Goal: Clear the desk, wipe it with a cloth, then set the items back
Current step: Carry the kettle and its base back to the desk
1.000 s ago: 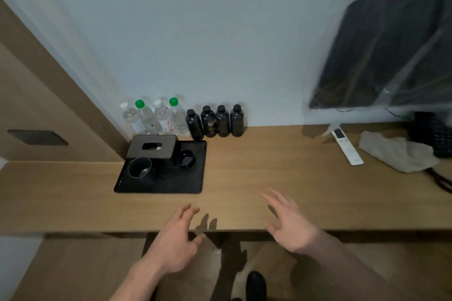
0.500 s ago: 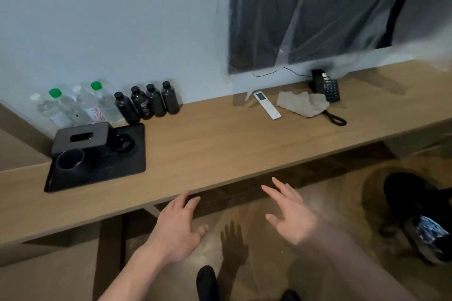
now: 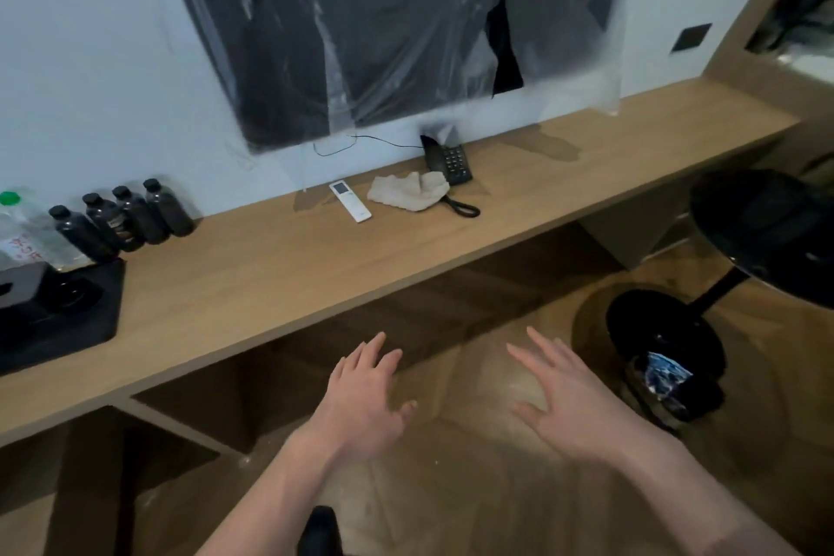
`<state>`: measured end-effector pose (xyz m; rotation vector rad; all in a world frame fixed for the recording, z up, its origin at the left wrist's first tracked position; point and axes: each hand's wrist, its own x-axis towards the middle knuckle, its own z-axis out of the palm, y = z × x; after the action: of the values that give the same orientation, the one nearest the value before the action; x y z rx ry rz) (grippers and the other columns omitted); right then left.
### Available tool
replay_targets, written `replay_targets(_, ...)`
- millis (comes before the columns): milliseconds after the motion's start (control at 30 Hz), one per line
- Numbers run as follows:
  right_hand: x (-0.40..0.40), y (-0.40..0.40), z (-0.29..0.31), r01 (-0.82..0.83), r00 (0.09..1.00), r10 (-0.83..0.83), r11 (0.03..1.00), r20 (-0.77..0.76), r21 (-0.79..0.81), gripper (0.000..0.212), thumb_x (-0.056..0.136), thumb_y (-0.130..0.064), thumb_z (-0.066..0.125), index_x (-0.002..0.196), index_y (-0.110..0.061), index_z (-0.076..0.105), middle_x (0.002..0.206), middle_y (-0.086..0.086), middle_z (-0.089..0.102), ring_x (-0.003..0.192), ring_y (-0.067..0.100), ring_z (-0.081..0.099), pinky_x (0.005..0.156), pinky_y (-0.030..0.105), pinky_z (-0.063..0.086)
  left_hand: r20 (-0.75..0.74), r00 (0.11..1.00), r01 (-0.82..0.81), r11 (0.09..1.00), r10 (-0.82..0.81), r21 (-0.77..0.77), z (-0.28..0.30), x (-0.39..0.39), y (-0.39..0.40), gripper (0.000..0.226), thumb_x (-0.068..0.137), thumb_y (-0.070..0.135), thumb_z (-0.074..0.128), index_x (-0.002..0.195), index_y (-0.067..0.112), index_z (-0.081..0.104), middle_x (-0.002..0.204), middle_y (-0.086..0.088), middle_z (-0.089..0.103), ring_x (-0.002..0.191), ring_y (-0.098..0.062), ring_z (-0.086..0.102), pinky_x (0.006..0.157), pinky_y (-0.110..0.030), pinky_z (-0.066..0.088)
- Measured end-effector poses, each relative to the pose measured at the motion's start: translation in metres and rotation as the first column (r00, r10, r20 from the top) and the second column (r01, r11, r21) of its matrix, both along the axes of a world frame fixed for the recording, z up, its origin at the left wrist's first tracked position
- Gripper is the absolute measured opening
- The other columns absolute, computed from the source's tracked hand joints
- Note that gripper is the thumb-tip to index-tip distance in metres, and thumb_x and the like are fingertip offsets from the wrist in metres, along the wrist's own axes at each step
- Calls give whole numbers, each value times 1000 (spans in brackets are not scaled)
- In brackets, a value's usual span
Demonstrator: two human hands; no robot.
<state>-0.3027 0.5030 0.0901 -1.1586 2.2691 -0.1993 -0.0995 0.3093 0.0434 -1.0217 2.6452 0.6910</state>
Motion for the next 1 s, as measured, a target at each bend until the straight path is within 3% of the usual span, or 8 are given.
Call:
replay_targets(133,-53,69,3,27,999,-28,999,30,34,79,100,-57,56,162,-48,9,170,-21,-15,159,16,-10,130,47,11,49,998,40,999,-40,5,16,-52,65,84,97,52,61,164,34,15,172,7,-8,159,-23,-5,128,-45,0)
replay_targets(300,-104,108,18,49,998,-51,998,44,35,77,100,-58,53,162,-47,10,171,-19,-12,160,15,-5,130,41,10,118,984,134,991,-130,-23,36,-107,92,83,98,40,60,165,30,12,173,3,-11,159,-25,-9,130,-49,1)
replay_targets(567,-201,168,32,88,996,-87,994,-6,69,76,102,-53,54,163,-45,10,171,-17,-13,160,19,-11,128,44,6,101,958,274,960,-267,-62,33,-240,124,83,98,42,60,165,27,13,173,0,-8,159,-26,-9,127,-47,-3)
replay_targets(867,-348,206,31,83,996,-83,996,-18,10,75,100,-52,59,160,-50,14,169,-24,-4,160,15,-7,128,40,13,88,955,285,958,-284,-4,29,-400,173,83,101,48,58,165,26,11,173,-2,-8,159,-28,-10,129,-52,0)
replay_targets(1000,-409,245,19,133,991,-133,989,-5,58,77,99,-51,62,161,-49,16,170,-23,-4,160,16,-6,129,41,19,105,944,314,949,-312,-6,30,-469,204,78,104,50,51,165,24,11,173,-3,-8,159,-28,-10,129,-52,-1)
